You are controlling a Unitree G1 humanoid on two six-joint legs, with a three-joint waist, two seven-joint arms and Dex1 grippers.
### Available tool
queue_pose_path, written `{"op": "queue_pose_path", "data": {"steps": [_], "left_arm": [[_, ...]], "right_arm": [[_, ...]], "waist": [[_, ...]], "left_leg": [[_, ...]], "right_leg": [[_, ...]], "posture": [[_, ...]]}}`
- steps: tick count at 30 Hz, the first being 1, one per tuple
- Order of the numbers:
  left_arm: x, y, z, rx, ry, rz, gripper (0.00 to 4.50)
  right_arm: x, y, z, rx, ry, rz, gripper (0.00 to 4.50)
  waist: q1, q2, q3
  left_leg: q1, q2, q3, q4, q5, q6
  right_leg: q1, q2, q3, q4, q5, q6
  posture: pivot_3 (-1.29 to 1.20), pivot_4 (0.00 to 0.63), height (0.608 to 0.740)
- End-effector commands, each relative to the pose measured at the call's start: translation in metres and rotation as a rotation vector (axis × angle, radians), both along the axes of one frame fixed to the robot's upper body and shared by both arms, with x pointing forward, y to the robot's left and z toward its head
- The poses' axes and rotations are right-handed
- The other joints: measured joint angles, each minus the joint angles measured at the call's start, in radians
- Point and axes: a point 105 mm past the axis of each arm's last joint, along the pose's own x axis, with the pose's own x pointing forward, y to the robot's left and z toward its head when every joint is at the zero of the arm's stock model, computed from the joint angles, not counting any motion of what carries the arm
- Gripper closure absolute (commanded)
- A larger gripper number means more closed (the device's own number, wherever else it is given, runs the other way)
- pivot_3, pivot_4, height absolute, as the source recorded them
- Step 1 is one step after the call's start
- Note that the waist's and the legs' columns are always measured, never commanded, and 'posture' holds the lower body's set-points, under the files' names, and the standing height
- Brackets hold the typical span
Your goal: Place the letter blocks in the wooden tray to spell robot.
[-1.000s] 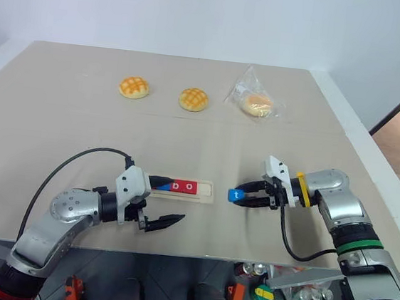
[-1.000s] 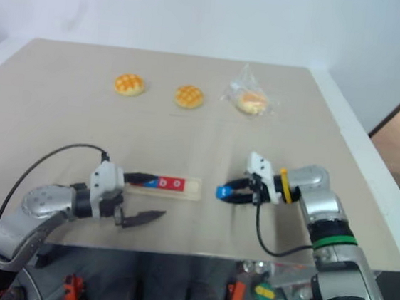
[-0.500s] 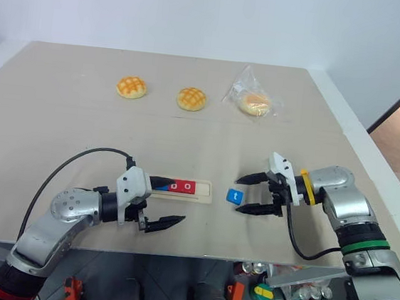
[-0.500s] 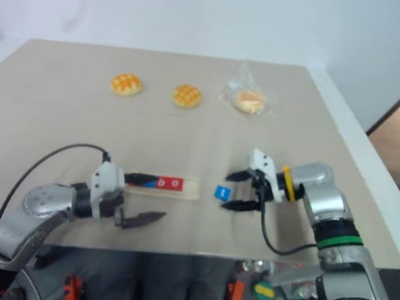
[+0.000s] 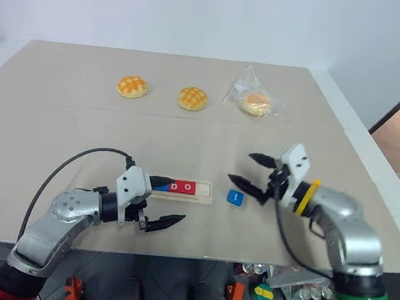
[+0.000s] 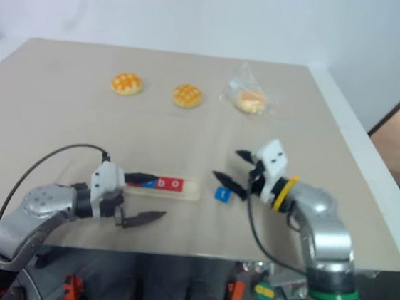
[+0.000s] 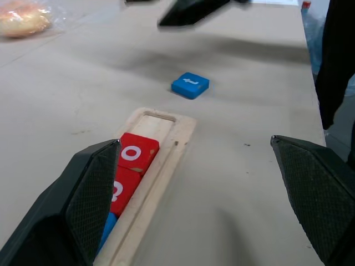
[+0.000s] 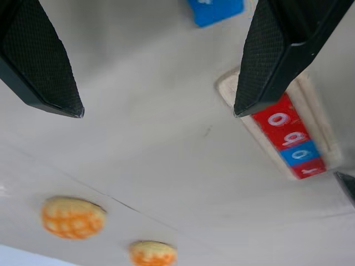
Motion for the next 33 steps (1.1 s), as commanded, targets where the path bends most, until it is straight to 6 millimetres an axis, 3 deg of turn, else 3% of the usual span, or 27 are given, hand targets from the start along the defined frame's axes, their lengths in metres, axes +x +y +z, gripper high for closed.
{"op": "queue_pose_path", "data": {"steps": [1, 8, 13, 17, 24, 29, 33], "left_arm": [[0.0, -0.004, 0.006, -0.004, -0.028, -0.022, 0.0], [0.001, -0.007, 0.005, 0.0, -0.025, -0.05, 0.0], [0.001, -0.011, 0.004, -0.002, -0.024, -0.061, 0.0], [0.001, -0.012, 0.004, -0.004, -0.023, -0.064, 0.0], [-0.005, -0.018, 0.006, -0.02, -0.019, -0.129, 0.0], [-0.011, -0.02, 0.006, -0.009, -0.024, -0.175, 0.0], [-0.011, -0.017, 0.005, 0.012, -0.04, -0.16, 0.0]], "right_arm": [[-0.005, 0.007, 0.018, 0.009, -0.113, -0.14, 0.03], [-0.006, -0.001, 0.013, 0.043, -0.116, -0.336, 0.03], [-0.019, 0.007, -0.004, 0.079, -0.094, -0.403, 0.03], [-0.031, 0.023, -0.011, 0.049, -0.044, -0.117, 0.03], [-0.023, -0.006, -0.015, -0.176, 0.14, 0.391, 0.03], [-0.003, -0.018, -0.016, -0.27, 0.184, 0.531, 0.03], [0.011, -0.016, -0.018, -0.281, 0.199, 0.589, 0.03]], "waist": [[-0.001, 0.0, 0.0], [0.0, 0.0, 0.0], [0.0, 0.0, 0.0], [-0.002, 0.0, 0.0], [-0.001, -0.002, 0.001], [-0.002, -0.002, 0.001], [0.0, -0.002, 0.001]], "left_leg": [[0.0, 0.0, 0.0, 0.0, 0.0, 0.0], [0.001, 0.0, 0.001, 0.002, 0.001, -0.001], [0.0, 0.0, 0.001, -0.001, 0.0, -0.001], [0.0, 0.001, 0.001, -0.002, 0.0, -0.001], [0.002, -0.001, 0.003, 0.002, 0.001, 0.001], [0.002, 0.001, 0.002, 0.001, 0.001, 0.001], [0.002, 0.001, 0.0, -0.001, 0.0, 0.003]], "right_leg": [[0.0, 0.0, 0.0, 0.0, 0.0, 0.0], [0.001, -0.001, 0.001, -0.001, 0.0, -0.003], [0.0, 0.0, 0.0, -0.001, -0.001, -0.001], [-0.001, 0.0, 0.0, -0.001, -0.001, -0.002], [0.003, -0.001, 0.001, -0.002, -0.001, -0.005], [0.003, 0.001, 0.0, -0.002, 0.001, -0.004], [0.002, 0.002, 0.0, -0.002, 0.0, -0.002]], "posture": [[0.0, 0.15, 0.74], [0.0, 0.15, 0.74], [0.0, 0.15, 0.74], [0.0, 0.15, 0.74], [0.0, 0.15, 0.74], [0.0, 0.15, 0.74], [0.0, 0.15, 0.74]]}}
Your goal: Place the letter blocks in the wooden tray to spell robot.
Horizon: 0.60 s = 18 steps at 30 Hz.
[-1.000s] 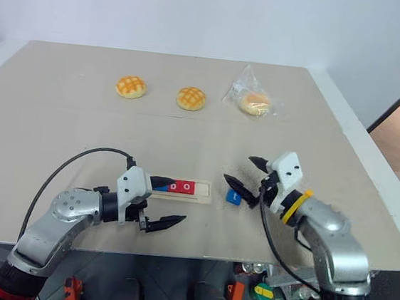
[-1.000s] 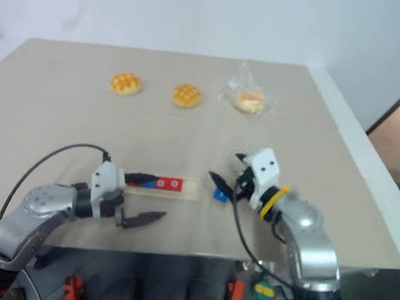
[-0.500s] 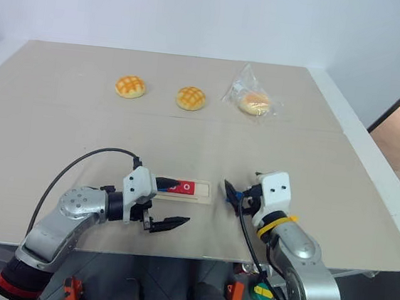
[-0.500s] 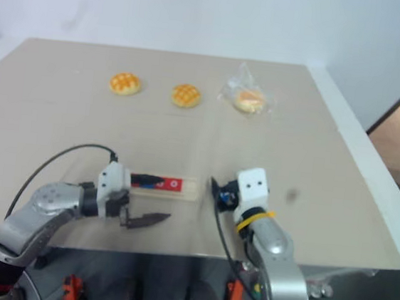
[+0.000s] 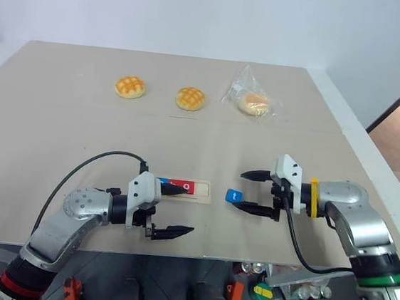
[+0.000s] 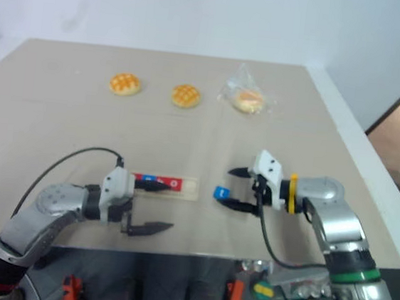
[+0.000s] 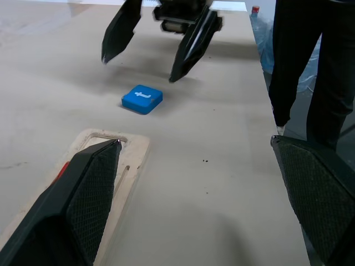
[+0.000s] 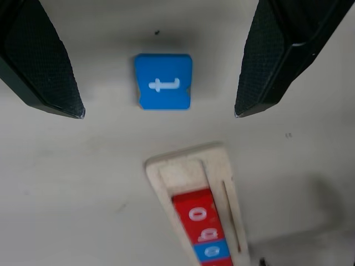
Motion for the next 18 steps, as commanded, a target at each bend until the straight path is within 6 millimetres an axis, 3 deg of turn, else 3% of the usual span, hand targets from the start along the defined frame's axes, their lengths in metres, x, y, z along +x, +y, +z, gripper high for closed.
{"op": "queue_pose_path", "data": {"steps": [1, 9, 11, 18], "left_arm": [[-0.003, 0.002, 0.009, 0.005, -0.065, -0.003, 0.0], [-0.005, 0.009, 0.005, 0.023, -0.07, 0.039, 0.0], [-0.005, 0.01, 0.004, 0.028, -0.069, 0.042, 0.0], [-0.004, 0.009, 0.001, 0.037, -0.069, 0.042, 0.0]], "right_arm": [[0.01, 0.004, 0.002, -0.013, 0.007, 0.091, 0.03], [0.012, 0.007, -0.017, -0.01, 0.033, 0.105, 0.03], [0.013, 0.008, -0.018, 0.0, 0.018, 0.094, 0.27], [0.009, 0.008, -0.025, 0.006, 0.015, 0.096, 0.27]], "waist": [[0.0, 0.0, 0.0], [0.001, 0.001, 0.0], [0.001, 0.001, 0.0], [0.001, 0.001, 0.0]], "left_leg": [[0.0, 0.0, 0.0, 0.0, 0.0, 0.0], [-0.001, -0.001, 0.001, 0.001, -0.001, 0.0], [-0.001, -0.001, 0.001, 0.001, -0.001, 0.0], [0.0, -0.001, 0.001, 0.002, -0.001, 0.0]], "right_leg": [[0.0, 0.0, 0.0, 0.0, -0.001, 0.0], [0.001, -0.003, 0.0, 0.0, -0.001, 0.002], [0.001, -0.003, 0.0, 0.0, -0.001, 0.002], [0.001, -0.002, 0.0, 0.0, 0.0, 0.002]], "posture": [[0.0, 0.15, 0.74], [0.0, 0.15, 0.74], [0.0, 0.15, 0.74], [0.0, 0.15, 0.74]]}}
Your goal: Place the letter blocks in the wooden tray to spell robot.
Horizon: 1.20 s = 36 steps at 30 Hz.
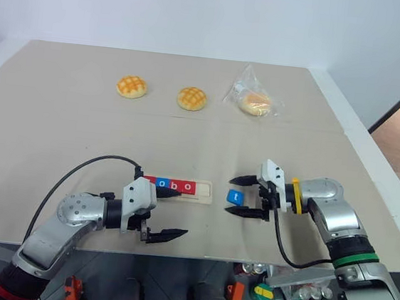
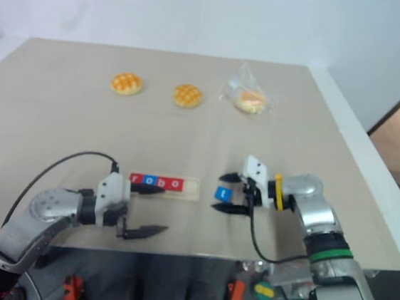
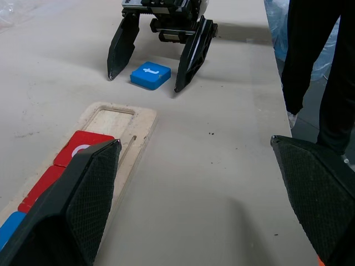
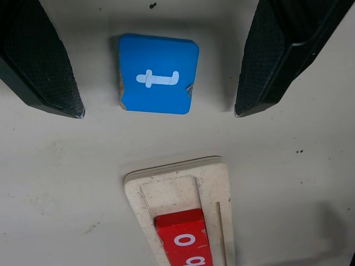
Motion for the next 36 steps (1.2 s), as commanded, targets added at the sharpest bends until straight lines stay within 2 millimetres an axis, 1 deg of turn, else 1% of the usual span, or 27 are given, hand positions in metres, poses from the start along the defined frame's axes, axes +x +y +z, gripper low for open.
{"op": "queue_pose_path", "data": {"steps": [1, 5, 9, 13, 17, 20, 23, 24, 26, 27, 29, 30, 32, 33, 36], "left_arm": [[-0.001, -0.001, 0.01, -0.002, -0.057, -0.013, 0.0], [-0.001, -0.001, 0.01, -0.001, -0.055, -0.015, 0.0], [-0.003, -0.002, 0.014, -0.019, -0.064, -0.035, 0.0], [-0.003, -0.002, 0.014, -0.006, -0.069, -0.054, 0.0], [-0.002, -0.002, 0.013, 0.001, -0.075, -0.052, 0.0], [-0.001, -0.002, 0.012, 0.006, -0.074, -0.053, 0.0], [0.0, -0.002, 0.012, 0.013, -0.075, -0.054, 0.0], [0.0, -0.002, 0.011, 0.015, -0.076, -0.053, 0.0], [0.001, -0.002, 0.011, 0.017, -0.077, -0.053, 0.0], [0.001, -0.002, 0.011, 0.017, -0.077, -0.052, 0.0], [0.001, -0.002, 0.011, 0.016, -0.078, -0.052, 0.0], [0.001, -0.002, 0.011, 0.016, -0.078, -0.052, 0.0], [0.001, -0.002, 0.01, 0.016, -0.078, -0.051, 0.0], [0.001, -0.002, 0.01, 0.016, -0.079, -0.051, 0.0], [0.002, -0.001, 0.009, 0.016, -0.08, -0.05, 0.0]], "right_arm": [[-0.003, -0.004, 0.003, 0.013, -0.026, -0.004, 0.27], [-0.004, -0.01, 0.006, 0.018, -0.02, -0.028, 0.27], [-0.003, -0.013, 0.011, 0.061, -0.01, -0.1, 0.27], [-0.005, -0.008, 0.014, 0.108, -0.008, -0.175, 0.27], [-0.019, 0.005, 0.007, 0.144, 0.007, -0.206, 0.27], [-0.03, 0.012, -0.004, 0.145, 0.001, -0.241, 0.27], [-0.027, 0.013, -0.008, 0.154, -0.019, -0.325, 0.27], [-0.025, 0.011, -0.009, 0.149, -0.023, -0.355, 0.43], [-0.024, 0.01, -0.012, 0.143, -0.022, -0.387, 0.93], [-0.024, 0.009, -0.013, 0.137, -0.027, -0.401, 1.08], [-0.025, 0.008, -0.016, 0.129, -0.032, -0.415, 2.15], [-0.025, 0.006, -0.016, 0.127, -0.036, -0.428, 2.38], [-0.026, 0.005, -0.017, 0.128, -0.038, -0.448, 3.13], [-0.027, 0.005, -0.017, 0.13, -0.037, -0.455, 3.24], [-0.029, 0.005, -0.016, 0.138, -0.042, -0.468, 3.24]], "waist": [[0.0, 0.0, 0.0], [0.0, 0.0, 0.0], [0.0, 0.0, 0.0], [0.001, 0.0, 0.0], [-0.001, 0.0, 0.0], [0.0, 0.0, 0.0], [0.0, 0.0, 0.0], [-0.001, 0.0, 0.0], [0.0, 0.0, -0.001], [0.0, 0.0, -0.001], [0.0, 0.0, -0.001], [0.0, -0.001, -0.001], [0.0, -0.001, -0.001], [0.001, -0.001, -0.001], [0.001, -0.001, -0.001]], "left_leg": [[0.0, 0.0, 0.0, 0.0, 0.0, 0.0], [0.0, 0.0, 0.0, 0.0, 0.0, 0.0], [0.0, 0.0, 0.0, 0.0, 0.0, 0.0], [0.0, 0.0, 0.0, 0.0, 0.0, 0.0], [0.0, 0.0, -0.001, 0.0, 0.0, 0.0], [0.0, 0.0, -0.001, 0.0, 0.0, 0.0], [0.0, 0.0, -0.001, 0.0, 0.0, 0.0], [0.0, 0.0, -0.001, 0.0, 0.0, 0.0], [0.001, 0.0, 0.0, 0.0, 0.0, -0.001], [0.001, 0.0, 0.0, 0.001, 0.0, -0.001], [0.001, 0.0, 0.0, 0.001, 0.0, -0.001], [0.001, 0.0, 0.0, 0.001, 0.0, -0.001], [0.0, 0.0, 0.0, 0.0, 0.0, -0.001], [0.0, 0.0, 0.0, 0.0, 0.0, -0.001], [0.0, 0.0, -0.001, 0.0, 0.0, -0.001]], "right_leg": [[0.0, 0.0, 0.0, 0.0, 0.0, 0.0], [0.0, 0.0, 0.0, 0.0, 0.0, 0.0], [0.0, 0.0, 0.0, 0.0, 0.0, 0.0], [0.0, 0.0, 0.0, 0.0, 0.0, 0.0], [0.0, 0.0, 0.0, 0.0, 0.0, 0.0], [0.0, 0.001, 0.0, 0.0, 0.0, 0.0], [0.0, 0.0, -0.001, 0.0, 0.0, 0.0], [0.0, 0.0, 0.0, 0.0, 0.0, 0.0], [0.0, 0.0, 0.0, 0.0, 0.001, 0.0], [0.0, 0.0, 0.0, 0.0, 0.001, 0.0], [0.0, 0.0, 0.0, 0.0, 0.001, 0.0], [0.0, 0.0, 0.0, 0.0, 0.001, 0.0], [0.0, 0.0, 0.0, 0.0, 0.0, 0.0], [0.0, 0.0, 0.0, 0.0, 0.0, 0.0], [0.0, 0.0, 0.0, 0.0, 0.0, 0.0]], "posture": [[0.0, 0.15, 0.74], [0.0, 0.15, 0.74], [0.0, 0.15, 0.74], [0.0, 0.15, 0.74], [0.0, 0.15, 0.74], [0.0, 0.15, 0.74], [0.0, 0.15, 0.74], [0.0, 0.15, 0.74], [0.0, 0.15, 0.74], [0.0, 0.15, 0.74], [0.0, 0.15, 0.74], [0.0, 0.15, 0.74], [0.0, 0.15, 0.74], [0.0, 0.15, 0.74], [0.0, 0.15, 0.74]]}}
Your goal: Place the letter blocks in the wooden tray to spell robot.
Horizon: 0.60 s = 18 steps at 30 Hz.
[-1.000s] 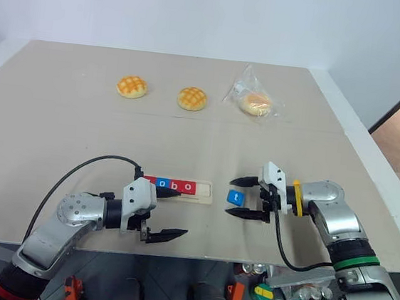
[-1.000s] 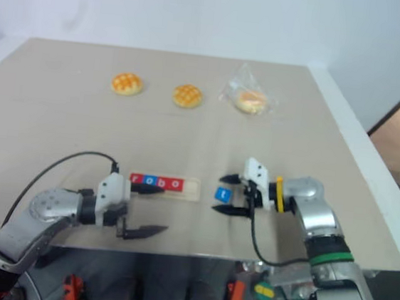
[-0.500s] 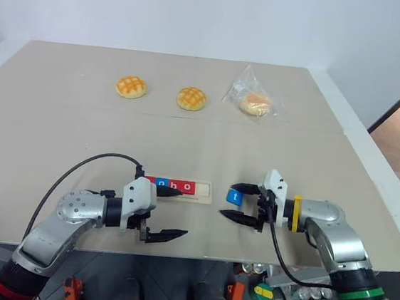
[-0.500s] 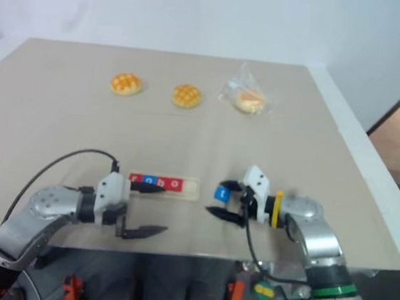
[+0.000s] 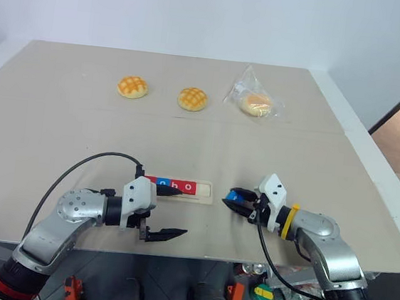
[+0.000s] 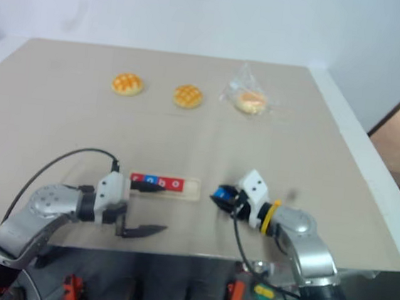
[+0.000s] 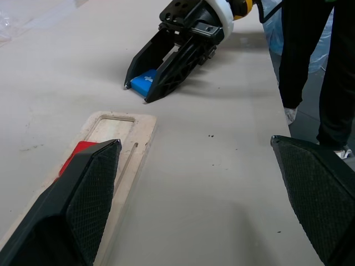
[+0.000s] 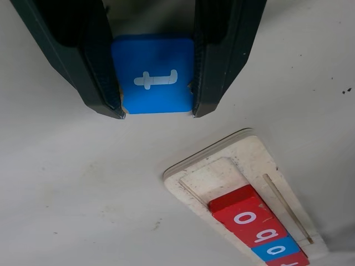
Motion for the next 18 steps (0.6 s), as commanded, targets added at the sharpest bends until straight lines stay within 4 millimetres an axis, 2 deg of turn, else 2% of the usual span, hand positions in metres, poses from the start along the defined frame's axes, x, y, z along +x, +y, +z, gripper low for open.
{"op": "queue_pose_path", "data": {"steps": [1, 4, 6, 10, 13, 18], "left_arm": [[0.0, -0.001, 0.006, -0.006, -0.037, -0.011, 0.0], [0.007, 0.003, 0.007, -0.028, -0.032, 0.033, 0.0], [0.01, 0.006, 0.006, -0.027, -0.032, 0.05, 0.0], [0.014, 0.01, 0.009, -0.057, -0.026, 0.09, 0.0], [0.017, 0.012, 0.01, -0.069, -0.035, 0.131, 0.0], [0.019, 0.012, 0.011, -0.086, -0.041, 0.174, 0.0]], "right_arm": [[-0.004, -0.002, 0.0, -0.005, -0.001, -0.019, 3.24], [0.0, 0.004, 0.018, -0.006, -0.036, 0.053, 3.24], [0.004, 0.015, 0.036, 0.007, -0.051, 0.156, 3.24], [0.011, 0.037, 0.056, -0.033, -0.058, 0.359, 3.24], [0.017, 0.05, 0.056, -0.094, -0.051, 0.466, 3.24], [0.025, 0.054, 0.041, -0.152, -0.023, 0.537, 3.24]], "waist": [[0.0, 0.0, 0.0], [0.0, 0.0, 0.0], [-0.003, 0.001, 0.001], [-0.005, 0.001, 0.0], [-0.003, 0.001, 0.001], [0.003, 0.001, 0.001]], "left_leg": [[0.0, 0.0, 0.0, 0.0, 0.0, 0.0], [0.0, 0.0, 0.0, 0.0, 0.0, 0.0], [0.0, 0.0, 0.001, 0.001, 0.0, 0.0], [0.001, 0.001, 0.002, 0.001, 0.0, 0.001], [0.0, 0.002, 0.001, 0.001, 0.0, 0.001], [-0.001, 0.001, -0.001, -0.001, 0.0, 0.001]], "right_leg": [[0.0, 0.0, 0.0, 0.0, 0.0, 0.0], [0.0, 0.0, 0.0, 0.0, 0.0, 0.0], [0.0, 0.0, 0.001, 0.0, 0.001, 0.0], [-0.001, 0.001, 0.001, 0.0, 0.003, 0.0], [-0.001, 0.002, 0.0, 0.0, 0.002, -0.001], [-0.001, 0.001, -0.002, 0.0, -0.001, -0.001]], "posture": [[0.0, 0.15, 0.74], [0.0, 0.15, 0.74], [0.0, 0.15, 0.74], [0.0, 0.15, 0.74], [0.0, 0.15, 0.74], [0.0, 0.15, 0.74]]}}
